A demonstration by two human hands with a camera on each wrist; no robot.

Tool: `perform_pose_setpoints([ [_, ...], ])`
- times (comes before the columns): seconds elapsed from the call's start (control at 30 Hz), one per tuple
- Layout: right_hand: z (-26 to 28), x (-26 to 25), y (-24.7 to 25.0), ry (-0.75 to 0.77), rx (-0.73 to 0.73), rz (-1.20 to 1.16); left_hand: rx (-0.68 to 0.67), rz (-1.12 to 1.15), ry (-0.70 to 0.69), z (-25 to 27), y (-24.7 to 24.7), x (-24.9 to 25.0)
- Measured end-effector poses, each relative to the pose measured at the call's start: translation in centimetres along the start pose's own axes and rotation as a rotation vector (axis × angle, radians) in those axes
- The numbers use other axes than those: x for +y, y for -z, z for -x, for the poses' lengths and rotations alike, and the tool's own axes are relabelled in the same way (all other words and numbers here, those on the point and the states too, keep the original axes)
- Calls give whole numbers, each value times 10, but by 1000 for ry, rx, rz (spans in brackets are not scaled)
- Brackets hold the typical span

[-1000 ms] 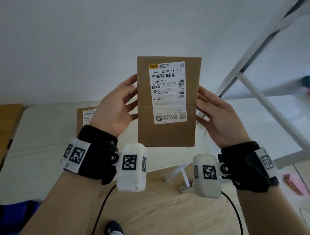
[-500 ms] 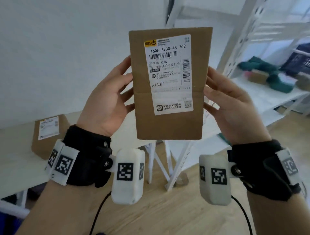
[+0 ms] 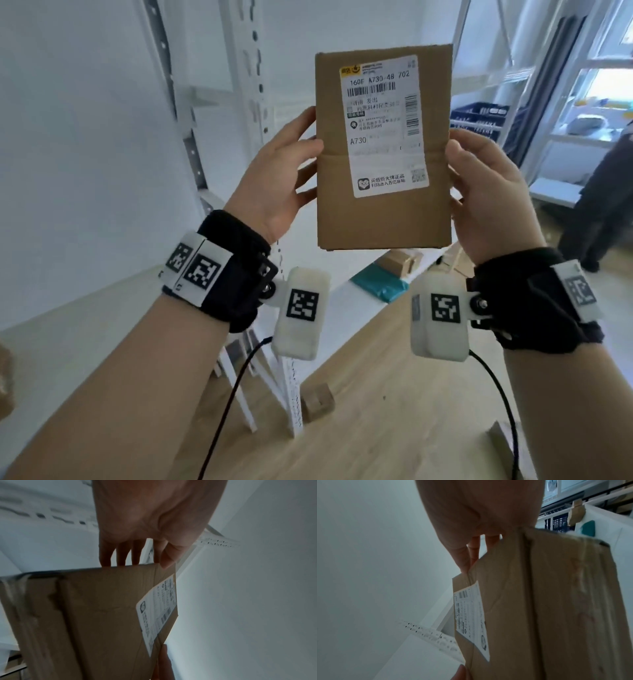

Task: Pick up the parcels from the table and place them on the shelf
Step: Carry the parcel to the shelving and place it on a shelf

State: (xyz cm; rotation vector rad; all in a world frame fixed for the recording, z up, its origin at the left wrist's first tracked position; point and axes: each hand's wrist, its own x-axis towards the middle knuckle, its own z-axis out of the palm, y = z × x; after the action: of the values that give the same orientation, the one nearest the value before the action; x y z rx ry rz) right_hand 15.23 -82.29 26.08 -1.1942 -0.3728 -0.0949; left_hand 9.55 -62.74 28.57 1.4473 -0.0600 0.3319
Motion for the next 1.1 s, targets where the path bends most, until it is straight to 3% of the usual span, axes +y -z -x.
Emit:
perform_pose_setpoints([
  [0.3,-123,-5,38,39,6,32,-42,37,-57,-132,-44,-12],
  [0.5,-239,-13,52,92,-61,17,69,100,-142,-240,-69,-2],
  [0.67,-337,-21,66,144,-104,15,50,127,-239,-314,-90,8],
  [1.1,-544,2,140,194,-349,34,153,40,-363,-465,-167,-24],
])
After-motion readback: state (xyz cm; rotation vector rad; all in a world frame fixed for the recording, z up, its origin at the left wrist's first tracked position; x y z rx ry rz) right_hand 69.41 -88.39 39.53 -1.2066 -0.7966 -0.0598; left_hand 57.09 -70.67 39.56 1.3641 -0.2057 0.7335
